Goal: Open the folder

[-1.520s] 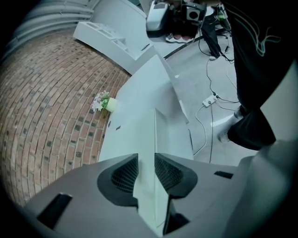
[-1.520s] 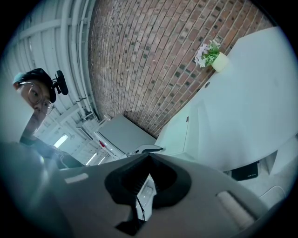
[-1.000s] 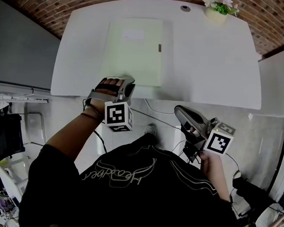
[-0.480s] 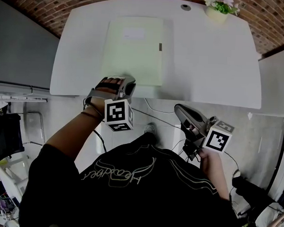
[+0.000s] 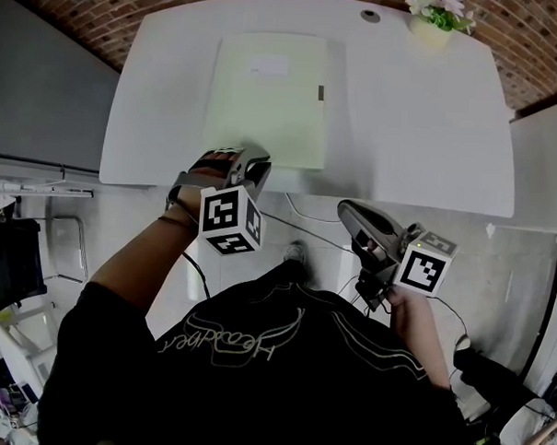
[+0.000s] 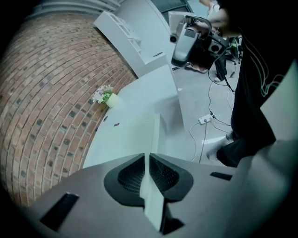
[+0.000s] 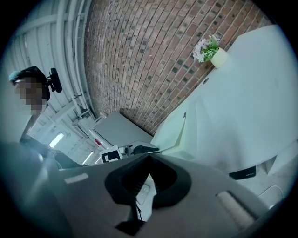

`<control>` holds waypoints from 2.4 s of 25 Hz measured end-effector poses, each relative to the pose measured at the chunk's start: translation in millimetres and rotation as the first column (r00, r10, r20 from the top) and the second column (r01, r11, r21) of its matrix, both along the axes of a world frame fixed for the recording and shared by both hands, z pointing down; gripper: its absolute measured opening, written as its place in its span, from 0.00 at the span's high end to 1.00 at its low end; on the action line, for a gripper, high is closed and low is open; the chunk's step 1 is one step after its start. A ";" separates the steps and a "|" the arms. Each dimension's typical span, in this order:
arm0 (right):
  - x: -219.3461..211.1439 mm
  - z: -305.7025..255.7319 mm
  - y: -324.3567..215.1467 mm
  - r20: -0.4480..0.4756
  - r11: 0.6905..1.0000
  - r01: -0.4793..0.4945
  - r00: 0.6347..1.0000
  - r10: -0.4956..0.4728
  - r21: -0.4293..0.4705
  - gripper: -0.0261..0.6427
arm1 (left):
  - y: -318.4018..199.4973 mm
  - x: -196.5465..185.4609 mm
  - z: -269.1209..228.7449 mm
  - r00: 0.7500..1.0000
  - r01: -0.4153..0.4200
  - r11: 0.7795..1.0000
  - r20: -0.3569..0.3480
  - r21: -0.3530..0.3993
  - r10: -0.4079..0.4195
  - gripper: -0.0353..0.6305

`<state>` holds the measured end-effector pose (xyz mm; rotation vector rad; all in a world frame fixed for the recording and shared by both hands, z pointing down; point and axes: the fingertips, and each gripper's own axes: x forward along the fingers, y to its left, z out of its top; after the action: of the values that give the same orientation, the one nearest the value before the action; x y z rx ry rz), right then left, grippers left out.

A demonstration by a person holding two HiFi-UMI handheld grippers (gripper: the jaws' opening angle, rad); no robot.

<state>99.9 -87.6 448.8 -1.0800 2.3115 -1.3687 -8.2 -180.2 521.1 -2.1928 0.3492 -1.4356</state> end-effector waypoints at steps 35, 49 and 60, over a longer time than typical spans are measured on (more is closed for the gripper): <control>-4.5 54.3 -71.7 -0.299 0.997 0.072 0.952 -0.067 0.007 0.96 | 2.9 10.2 -10.8 0.992 0.044 0.986 -0.112 -0.163 -0.063 0.90; -1.4 77.9 -86.0 -0.527 0.988 0.154 0.841 -0.119 0.021 0.95 | 4.0 9.5 -8.5 0.993 0.035 0.983 -0.103 -0.179 -0.054 0.90; -2.5 81.9 -85.2 -0.553 0.979 0.204 0.813 -0.182 -0.021 0.96 | 5.6 11.9 -5.1 0.995 0.028 0.982 -0.091 -0.186 -0.046 0.90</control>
<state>97.4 -172.8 530.6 -1.4115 2.9161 -1.1748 3.7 -174.6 516.0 -2.4206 0.3016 -1.4373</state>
